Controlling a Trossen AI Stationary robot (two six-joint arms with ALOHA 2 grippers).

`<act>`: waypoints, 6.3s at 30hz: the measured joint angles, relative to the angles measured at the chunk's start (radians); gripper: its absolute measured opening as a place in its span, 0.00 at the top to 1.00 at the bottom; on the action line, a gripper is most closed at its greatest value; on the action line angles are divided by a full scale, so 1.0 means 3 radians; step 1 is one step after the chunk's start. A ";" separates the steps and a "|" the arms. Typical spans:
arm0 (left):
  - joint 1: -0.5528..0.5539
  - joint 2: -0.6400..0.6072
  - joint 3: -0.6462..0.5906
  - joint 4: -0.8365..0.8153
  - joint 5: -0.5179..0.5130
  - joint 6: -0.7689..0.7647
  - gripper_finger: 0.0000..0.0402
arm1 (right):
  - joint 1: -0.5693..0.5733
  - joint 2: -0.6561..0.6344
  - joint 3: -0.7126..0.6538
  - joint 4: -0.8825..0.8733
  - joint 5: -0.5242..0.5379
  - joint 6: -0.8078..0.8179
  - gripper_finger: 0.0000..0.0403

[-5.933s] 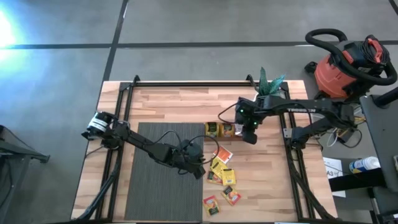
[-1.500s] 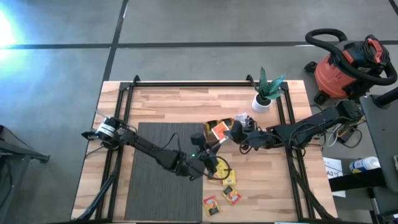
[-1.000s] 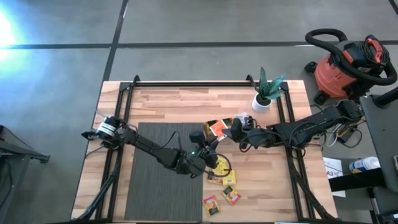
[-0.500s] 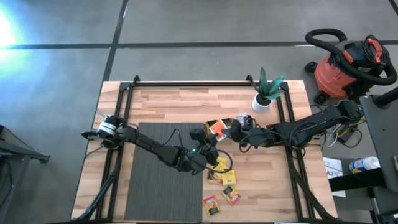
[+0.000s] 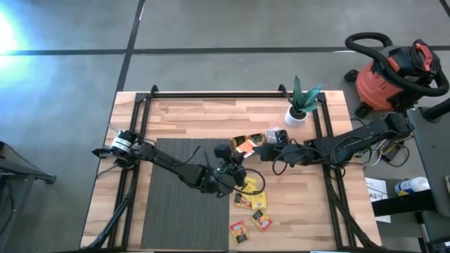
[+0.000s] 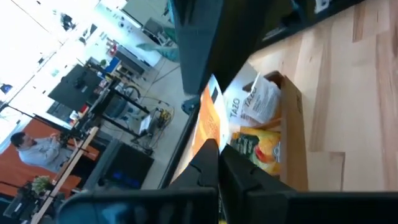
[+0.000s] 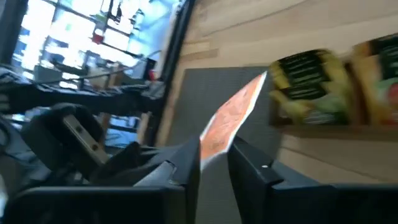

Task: Pick & Place Tea
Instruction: Put the white tea bag into the right section of the wooden organizer

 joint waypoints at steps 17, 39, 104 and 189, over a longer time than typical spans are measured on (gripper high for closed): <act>0.0475 -0.0510 -0.0024 -0.0709 0.2710 -0.2035 1.00 | 0.0113 -0.0367 0.0444 -0.1351 -0.1188 -0.3175 0.70; 0.0635 -0.0361 -0.0020 -0.0391 0.3055 -0.2055 1.00 | 0.0113 0.0683 0.1648 -0.2724 -0.1096 -0.4196 0.63; 0.0277 -0.0453 -0.0086 -0.1239 0.1955 -0.2305 0.73 | -0.1234 0.0725 0.1549 -0.3501 -0.1462 -0.5262 0.98; 0.0418 -0.1934 -0.1610 -0.0770 0.2017 -0.3476 0.73 | -0.0898 -0.0138 -0.0594 -0.2159 -0.2713 -0.3147 0.66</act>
